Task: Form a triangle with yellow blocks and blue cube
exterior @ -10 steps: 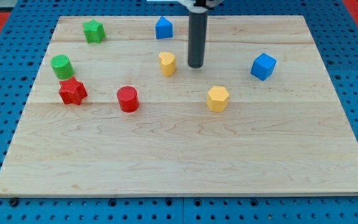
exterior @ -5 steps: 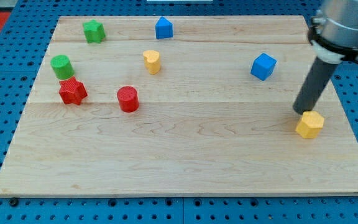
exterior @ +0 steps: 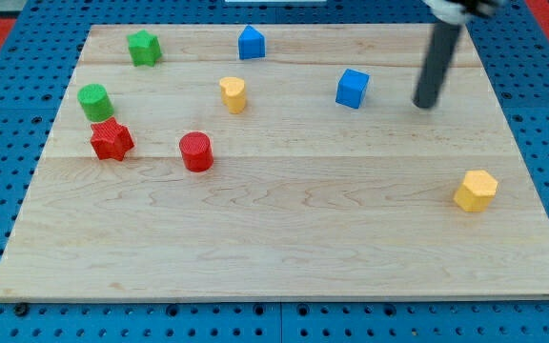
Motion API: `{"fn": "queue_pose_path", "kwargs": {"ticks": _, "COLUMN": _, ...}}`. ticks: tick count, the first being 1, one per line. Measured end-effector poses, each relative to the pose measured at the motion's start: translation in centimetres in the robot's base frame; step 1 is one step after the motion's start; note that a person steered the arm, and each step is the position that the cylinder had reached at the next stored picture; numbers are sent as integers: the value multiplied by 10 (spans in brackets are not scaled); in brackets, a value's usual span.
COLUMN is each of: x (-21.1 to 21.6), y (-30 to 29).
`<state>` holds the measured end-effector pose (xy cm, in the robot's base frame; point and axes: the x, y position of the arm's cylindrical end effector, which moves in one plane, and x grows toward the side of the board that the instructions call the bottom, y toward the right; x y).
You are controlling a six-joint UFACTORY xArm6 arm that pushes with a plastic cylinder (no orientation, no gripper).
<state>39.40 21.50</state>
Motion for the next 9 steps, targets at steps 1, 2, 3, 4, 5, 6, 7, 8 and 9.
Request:
{"fn": "queue_pose_path", "kwargs": {"ticks": 1, "x": 61, "y": 37}}
{"fn": "queue_pose_path", "kwargs": {"ticks": 2, "x": 76, "y": 53}}
{"fn": "queue_pose_path", "kwargs": {"ticks": 3, "x": 87, "y": 92}}
{"fn": "queue_pose_path", "kwargs": {"ticks": 4, "x": 81, "y": 52}}
{"fn": "queue_pose_path", "kwargs": {"ticks": 5, "x": 88, "y": 58}}
{"fn": "queue_pose_path", "kwargs": {"ticks": 6, "x": 121, "y": 109}}
{"fn": "queue_pose_path", "kwargs": {"ticks": 7, "x": 119, "y": 58}}
{"fn": "queue_pose_path", "kwargs": {"ticks": 8, "x": 73, "y": 11}}
{"fn": "queue_pose_path", "kwargs": {"ticks": 9, "x": 54, "y": -15}}
